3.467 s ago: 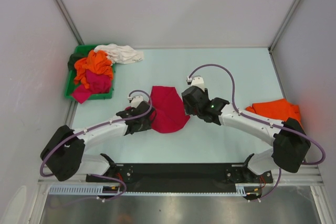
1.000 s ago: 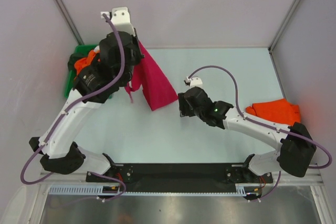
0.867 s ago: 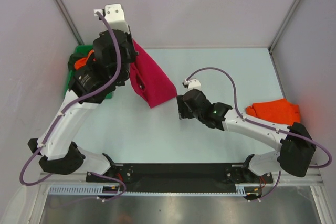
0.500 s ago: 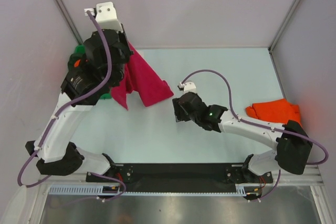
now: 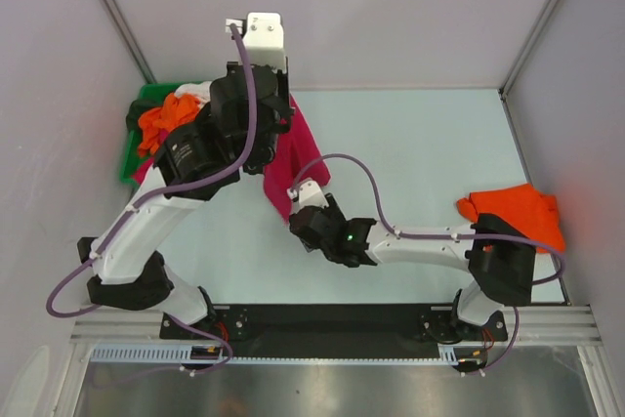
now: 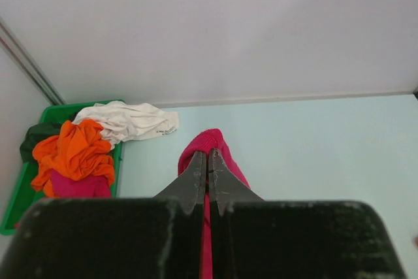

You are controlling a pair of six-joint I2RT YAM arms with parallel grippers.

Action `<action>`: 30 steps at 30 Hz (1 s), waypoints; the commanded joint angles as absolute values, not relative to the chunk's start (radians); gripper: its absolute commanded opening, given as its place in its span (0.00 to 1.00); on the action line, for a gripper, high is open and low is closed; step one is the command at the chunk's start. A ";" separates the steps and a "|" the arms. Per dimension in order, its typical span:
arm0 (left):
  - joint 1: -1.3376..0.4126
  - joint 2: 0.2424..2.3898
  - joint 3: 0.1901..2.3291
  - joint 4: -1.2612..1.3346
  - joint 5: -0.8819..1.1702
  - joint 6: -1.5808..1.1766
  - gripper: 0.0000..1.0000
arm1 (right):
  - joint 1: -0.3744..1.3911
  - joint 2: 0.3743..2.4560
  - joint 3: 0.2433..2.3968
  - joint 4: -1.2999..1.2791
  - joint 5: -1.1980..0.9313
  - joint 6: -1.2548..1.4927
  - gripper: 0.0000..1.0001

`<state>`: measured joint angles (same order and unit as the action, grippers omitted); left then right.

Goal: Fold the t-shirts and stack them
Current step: Flatten out the tshirt

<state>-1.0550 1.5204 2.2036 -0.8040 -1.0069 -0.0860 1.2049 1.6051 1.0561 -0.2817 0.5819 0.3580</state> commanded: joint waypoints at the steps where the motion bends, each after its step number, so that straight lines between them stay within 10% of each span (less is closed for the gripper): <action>1: -1.084 1.482 2.255 -0.782 -1.074 -0.055 0.00 | 1.226 1.661 1.144 -0.235 0.768 0.292 0.68; 30: -1.055 1.370 2.033 -0.799 -1.098 -0.090 0.00 | 1.273 1.509 1.209 -0.077 0.575 0.311 0.66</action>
